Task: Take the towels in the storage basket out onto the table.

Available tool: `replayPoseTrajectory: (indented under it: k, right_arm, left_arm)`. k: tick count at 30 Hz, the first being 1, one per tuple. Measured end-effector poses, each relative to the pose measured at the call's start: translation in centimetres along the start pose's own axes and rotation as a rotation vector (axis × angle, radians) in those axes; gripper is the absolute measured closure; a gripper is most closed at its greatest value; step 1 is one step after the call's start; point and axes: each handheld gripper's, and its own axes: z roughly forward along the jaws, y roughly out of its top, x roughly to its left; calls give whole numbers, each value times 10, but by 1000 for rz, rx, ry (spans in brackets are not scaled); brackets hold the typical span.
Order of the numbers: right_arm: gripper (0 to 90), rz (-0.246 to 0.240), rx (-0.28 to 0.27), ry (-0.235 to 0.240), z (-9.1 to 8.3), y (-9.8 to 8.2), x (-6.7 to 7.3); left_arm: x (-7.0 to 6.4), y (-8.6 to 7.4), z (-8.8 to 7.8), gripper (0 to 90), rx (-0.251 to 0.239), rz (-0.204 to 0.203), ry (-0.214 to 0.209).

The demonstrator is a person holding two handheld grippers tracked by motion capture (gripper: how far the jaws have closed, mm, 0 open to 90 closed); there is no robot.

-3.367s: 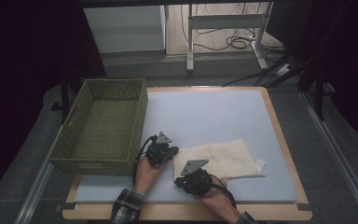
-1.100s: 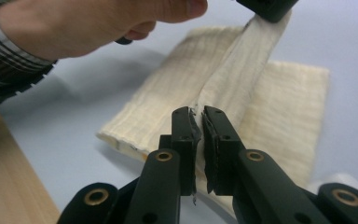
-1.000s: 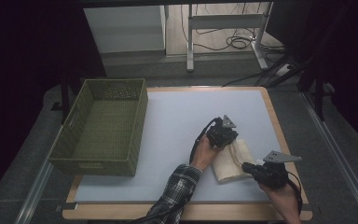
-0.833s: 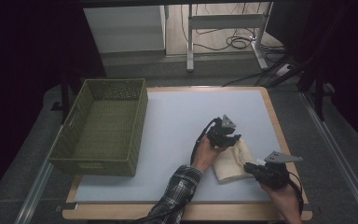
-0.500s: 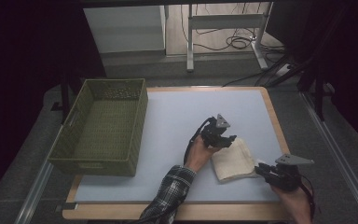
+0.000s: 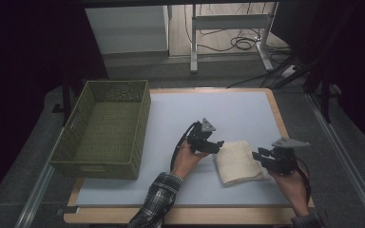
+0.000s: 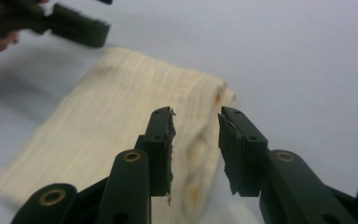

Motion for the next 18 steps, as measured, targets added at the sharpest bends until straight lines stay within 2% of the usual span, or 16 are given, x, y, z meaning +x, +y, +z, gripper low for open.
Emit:
replayPoseTrajectory:
  k: [4,7,8,11,16,18]
  right_arm:
    - [656,26,58,10,35,13,-6]
    - [855,4,110,-17,51,12,-7]
    - [876,-6,117,-25,53,11,-6]
    - [883,-22,111,-43,47,11,-4]
    - [881,-42,104,-83,27,7,-3]
    - [850,-33,111,-69,29,2,-6]
  left_arm:
    - [1,-6,-2,231,4,-4,2]
    - [2,-8,-4,234,-7,-4,9]
    - [2,-9,-5,236,-16,-8,8]
    - [2,-9,-7,236,-23,-14,2]
    - [-3,-7,-4,236,-27,-10,-10]
    - [-6,-7,1,236,-15,-5,-10]
